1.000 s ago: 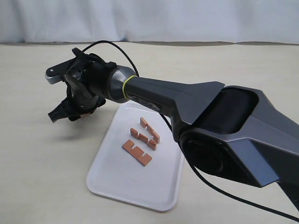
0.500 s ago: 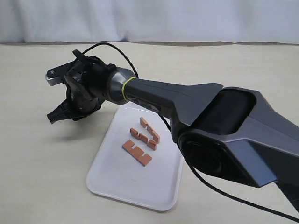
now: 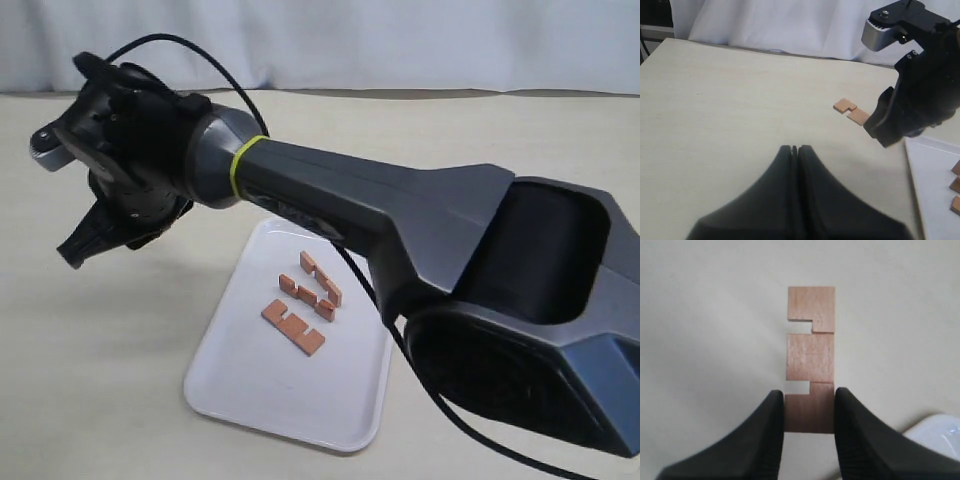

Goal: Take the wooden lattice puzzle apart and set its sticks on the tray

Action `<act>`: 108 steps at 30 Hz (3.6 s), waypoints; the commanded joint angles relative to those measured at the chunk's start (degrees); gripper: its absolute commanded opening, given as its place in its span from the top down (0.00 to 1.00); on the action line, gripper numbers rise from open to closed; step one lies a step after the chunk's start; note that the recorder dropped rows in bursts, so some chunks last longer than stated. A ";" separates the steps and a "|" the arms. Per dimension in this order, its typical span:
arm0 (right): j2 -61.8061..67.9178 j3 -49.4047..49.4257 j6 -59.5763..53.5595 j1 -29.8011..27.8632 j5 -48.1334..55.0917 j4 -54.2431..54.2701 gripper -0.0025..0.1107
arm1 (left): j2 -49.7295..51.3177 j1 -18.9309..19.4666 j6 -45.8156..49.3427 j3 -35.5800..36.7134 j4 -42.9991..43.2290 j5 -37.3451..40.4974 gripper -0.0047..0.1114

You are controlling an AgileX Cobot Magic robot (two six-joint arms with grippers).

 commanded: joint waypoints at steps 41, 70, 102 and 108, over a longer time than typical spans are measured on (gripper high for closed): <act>-39.68 76.95 10.76 -2.03 -34.29 -5.13 0.94 | -0.06 -0.05 -0.22 0.13 0.04 -0.55 0.96; -48.79 73.85 12.57 -2.03 -26.10 -5.08 0.60 | -0.06 -0.05 -0.22 0.13 0.04 -0.55 0.96; -78.25 91.54 -22.02 -54.17 -20.85 19.97 0.94 | -0.06 -0.05 -0.22 0.13 0.04 -0.55 0.96; -92.72 98.23 -17.95 -54.57 -30.85 19.70 0.94 | -0.06 -0.05 -0.22 0.13 0.04 -0.55 0.96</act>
